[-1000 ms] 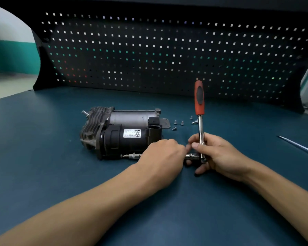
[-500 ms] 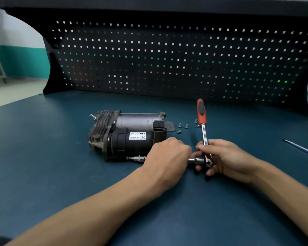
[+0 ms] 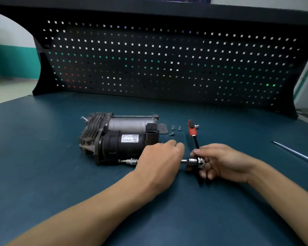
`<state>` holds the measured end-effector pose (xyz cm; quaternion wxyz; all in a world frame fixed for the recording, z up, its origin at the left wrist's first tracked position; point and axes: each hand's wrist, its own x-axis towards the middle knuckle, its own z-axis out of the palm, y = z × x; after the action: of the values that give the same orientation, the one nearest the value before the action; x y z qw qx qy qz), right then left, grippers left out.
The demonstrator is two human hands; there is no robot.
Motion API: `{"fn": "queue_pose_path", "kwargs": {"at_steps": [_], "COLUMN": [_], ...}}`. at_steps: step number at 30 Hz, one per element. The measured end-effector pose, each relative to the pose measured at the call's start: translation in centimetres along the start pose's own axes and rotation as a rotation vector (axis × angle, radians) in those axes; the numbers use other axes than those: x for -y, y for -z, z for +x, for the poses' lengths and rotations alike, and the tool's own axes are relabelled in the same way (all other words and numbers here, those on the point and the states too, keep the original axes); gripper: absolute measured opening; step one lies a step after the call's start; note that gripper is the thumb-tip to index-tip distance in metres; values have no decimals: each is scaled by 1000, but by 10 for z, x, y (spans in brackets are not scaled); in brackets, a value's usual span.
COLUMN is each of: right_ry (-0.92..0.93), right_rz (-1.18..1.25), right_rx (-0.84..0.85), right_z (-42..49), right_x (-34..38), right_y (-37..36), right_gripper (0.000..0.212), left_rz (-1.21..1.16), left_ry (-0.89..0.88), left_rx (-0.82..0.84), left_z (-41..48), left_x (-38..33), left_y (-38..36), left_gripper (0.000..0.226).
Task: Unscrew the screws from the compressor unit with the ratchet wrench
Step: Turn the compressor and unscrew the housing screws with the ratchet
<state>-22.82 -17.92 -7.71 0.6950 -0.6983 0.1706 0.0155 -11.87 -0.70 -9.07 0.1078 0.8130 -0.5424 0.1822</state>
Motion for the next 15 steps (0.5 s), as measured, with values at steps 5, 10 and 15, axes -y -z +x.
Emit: {"fn": "queue_pose_path", "kwargs": {"at_steps": [5,10,15], "right_ry": [30,122,236], "right_rz": [-7,-48,-109], "right_rx": [25,-30,-95], "right_z": [-2,-3,-3], "right_x": [-1,-5,-8], "right_y": [5,6,6], "right_gripper": [34,56,52], "left_rz": [18,5,-7], "left_ry": [-4,-17,-25], "left_rx": [14,68,107], "left_z": [1,3,4], "left_x": [-2,3,5], "left_y": [-2,-2,-1], "left_gripper": [29,10,16]}}
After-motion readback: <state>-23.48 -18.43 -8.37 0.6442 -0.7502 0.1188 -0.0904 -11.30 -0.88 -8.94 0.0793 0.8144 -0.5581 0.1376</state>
